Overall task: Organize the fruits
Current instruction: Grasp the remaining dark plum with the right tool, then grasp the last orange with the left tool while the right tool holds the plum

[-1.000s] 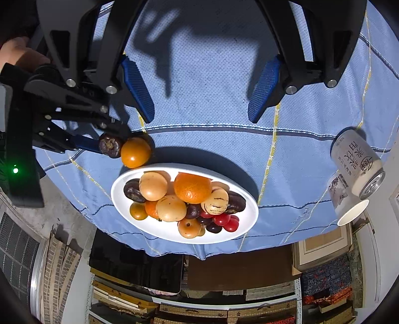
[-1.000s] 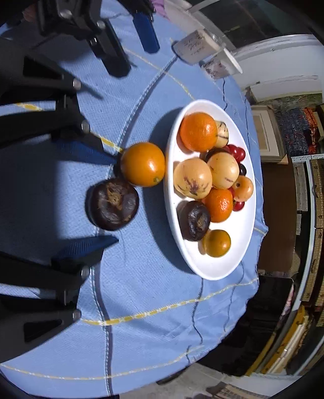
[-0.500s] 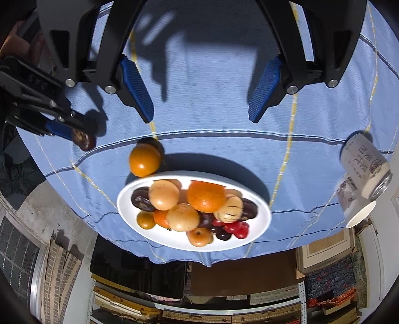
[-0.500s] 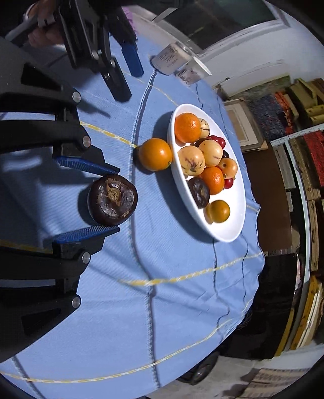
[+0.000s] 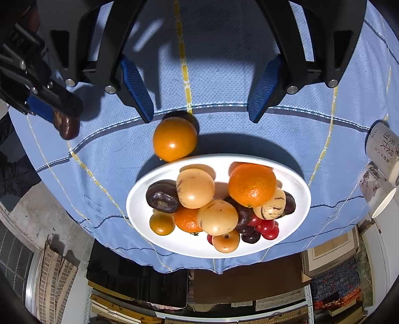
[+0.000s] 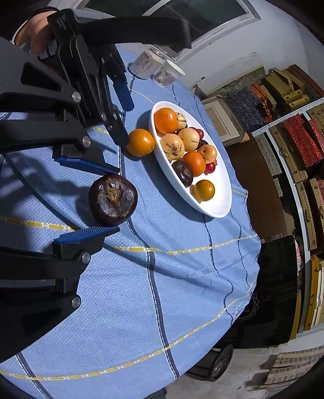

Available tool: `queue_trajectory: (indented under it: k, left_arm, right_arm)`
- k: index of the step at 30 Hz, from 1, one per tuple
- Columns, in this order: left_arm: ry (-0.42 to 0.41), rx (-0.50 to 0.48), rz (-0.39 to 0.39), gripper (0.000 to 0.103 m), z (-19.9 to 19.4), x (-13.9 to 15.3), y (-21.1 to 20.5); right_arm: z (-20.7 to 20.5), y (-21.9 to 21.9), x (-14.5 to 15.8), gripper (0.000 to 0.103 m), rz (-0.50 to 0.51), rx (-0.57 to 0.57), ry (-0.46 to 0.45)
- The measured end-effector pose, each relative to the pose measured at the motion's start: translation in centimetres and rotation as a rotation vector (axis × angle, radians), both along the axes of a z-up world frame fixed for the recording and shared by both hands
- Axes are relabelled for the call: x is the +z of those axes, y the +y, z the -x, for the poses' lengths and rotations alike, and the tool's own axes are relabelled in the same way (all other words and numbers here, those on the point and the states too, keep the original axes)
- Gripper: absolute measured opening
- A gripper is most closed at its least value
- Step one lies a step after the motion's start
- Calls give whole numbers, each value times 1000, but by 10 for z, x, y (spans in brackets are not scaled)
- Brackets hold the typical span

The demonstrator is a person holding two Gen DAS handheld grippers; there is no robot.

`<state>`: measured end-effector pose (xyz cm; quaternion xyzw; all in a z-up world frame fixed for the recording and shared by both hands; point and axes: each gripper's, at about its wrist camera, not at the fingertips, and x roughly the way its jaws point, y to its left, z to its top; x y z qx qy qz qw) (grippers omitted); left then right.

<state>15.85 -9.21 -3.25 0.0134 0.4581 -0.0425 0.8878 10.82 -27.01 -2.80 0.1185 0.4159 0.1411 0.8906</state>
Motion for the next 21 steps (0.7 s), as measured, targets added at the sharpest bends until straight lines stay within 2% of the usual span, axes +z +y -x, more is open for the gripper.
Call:
queue_trajectory:
  k: [9, 21]
  left_arm:
    - [16, 4, 21, 76, -13, -3, -8]
    - [23, 46, -10, 76, -33, -8, -17]
  right_arm:
    - [1, 3, 1, 41, -2, 12, 8]
    - [0, 0, 1, 41, -19, 8, 19]
